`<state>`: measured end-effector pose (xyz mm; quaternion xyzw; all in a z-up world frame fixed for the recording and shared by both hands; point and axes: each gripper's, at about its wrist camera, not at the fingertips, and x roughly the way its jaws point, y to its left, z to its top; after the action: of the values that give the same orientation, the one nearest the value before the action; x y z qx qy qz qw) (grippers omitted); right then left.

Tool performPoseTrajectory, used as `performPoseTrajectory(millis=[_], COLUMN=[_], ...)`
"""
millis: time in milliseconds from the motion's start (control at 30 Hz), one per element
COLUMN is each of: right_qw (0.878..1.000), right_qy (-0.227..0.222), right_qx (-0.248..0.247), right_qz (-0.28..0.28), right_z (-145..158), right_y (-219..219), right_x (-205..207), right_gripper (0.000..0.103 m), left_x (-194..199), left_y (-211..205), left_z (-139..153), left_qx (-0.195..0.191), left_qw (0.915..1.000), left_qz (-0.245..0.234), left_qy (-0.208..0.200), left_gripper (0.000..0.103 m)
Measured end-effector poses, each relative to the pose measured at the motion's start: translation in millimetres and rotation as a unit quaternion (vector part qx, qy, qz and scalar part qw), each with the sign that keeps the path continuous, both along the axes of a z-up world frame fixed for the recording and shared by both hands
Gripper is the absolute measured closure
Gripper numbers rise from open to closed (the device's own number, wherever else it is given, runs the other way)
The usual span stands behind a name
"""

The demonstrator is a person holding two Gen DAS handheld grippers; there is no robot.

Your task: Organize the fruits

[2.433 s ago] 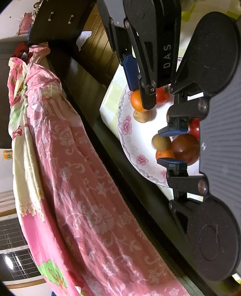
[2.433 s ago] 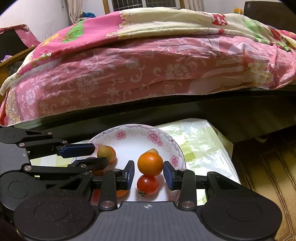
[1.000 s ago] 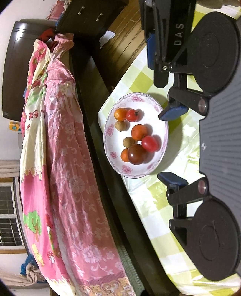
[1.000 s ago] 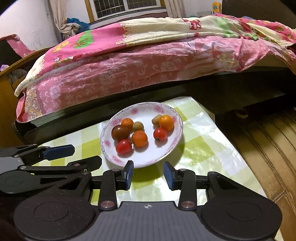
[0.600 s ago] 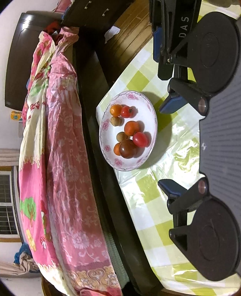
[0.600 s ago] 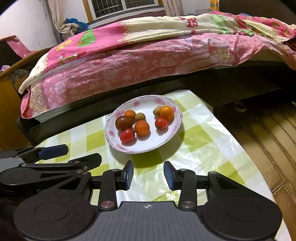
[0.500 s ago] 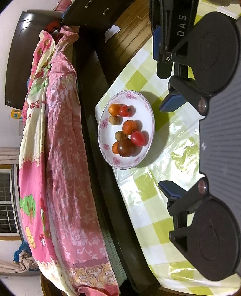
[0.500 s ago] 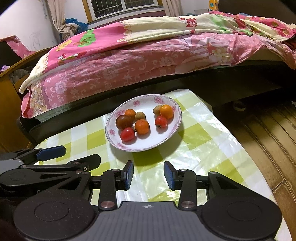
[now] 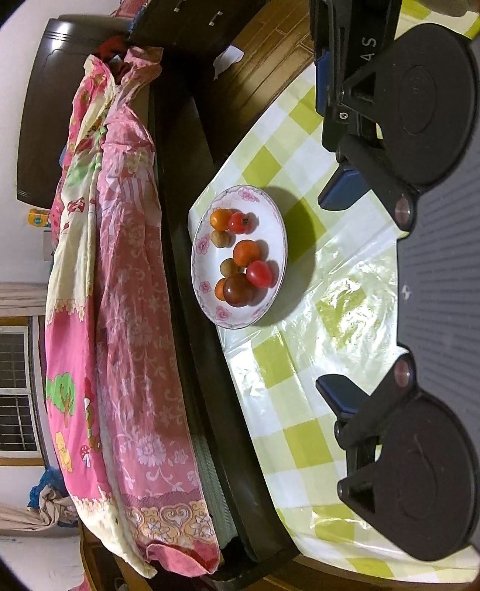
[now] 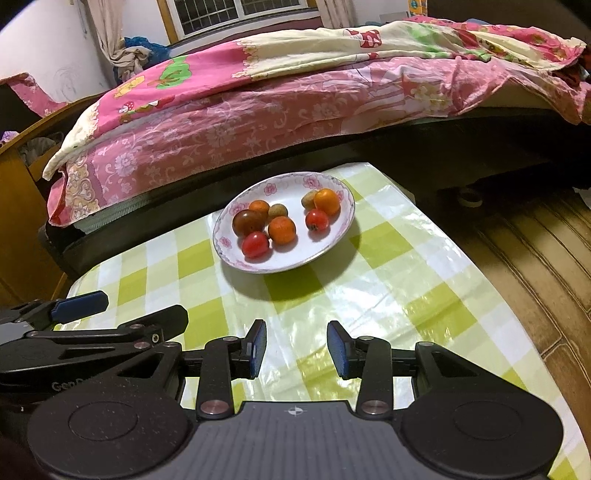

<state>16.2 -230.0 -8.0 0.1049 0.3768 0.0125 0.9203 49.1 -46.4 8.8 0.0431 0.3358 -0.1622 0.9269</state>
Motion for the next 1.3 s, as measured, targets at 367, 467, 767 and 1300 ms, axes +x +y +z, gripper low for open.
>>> performPoseTrajectory(millis=[367,467,767,1300], right_qw=[1.0,1.0,1.0,0.999], right_qy=[0.009,0.012,0.022,0.037], right_qx=[0.001,0.001,-0.001,-0.01], right_qz=[-0.005,-0.004,-0.001,0.003], right_z=[-2.0,-3.5,-8.4,-16.4], right_y=[3.5,5.2,9.6,14.4], right_x=[-23.3,-29.3,-40.8,-52.6], right_gripper=[0.068,0.068,0.068,0.068], left_x=[-24.6,-31.0,-45.2,-58.1], left_y=[3.9,5.1,8.0,10.7], left_z=[-1.0,-2.4,-7.4,-15.0], left_qx=[0.002,0.004,0.017,0.024], left_qw=[1.0,1.0,0.9998,0.9995], left_qz=[0.003,0.004,0.012,0.014], left_qy=[0.001,0.002,0.007,0.015], left_gripper=[0.0,0.0,0.0,0.0])
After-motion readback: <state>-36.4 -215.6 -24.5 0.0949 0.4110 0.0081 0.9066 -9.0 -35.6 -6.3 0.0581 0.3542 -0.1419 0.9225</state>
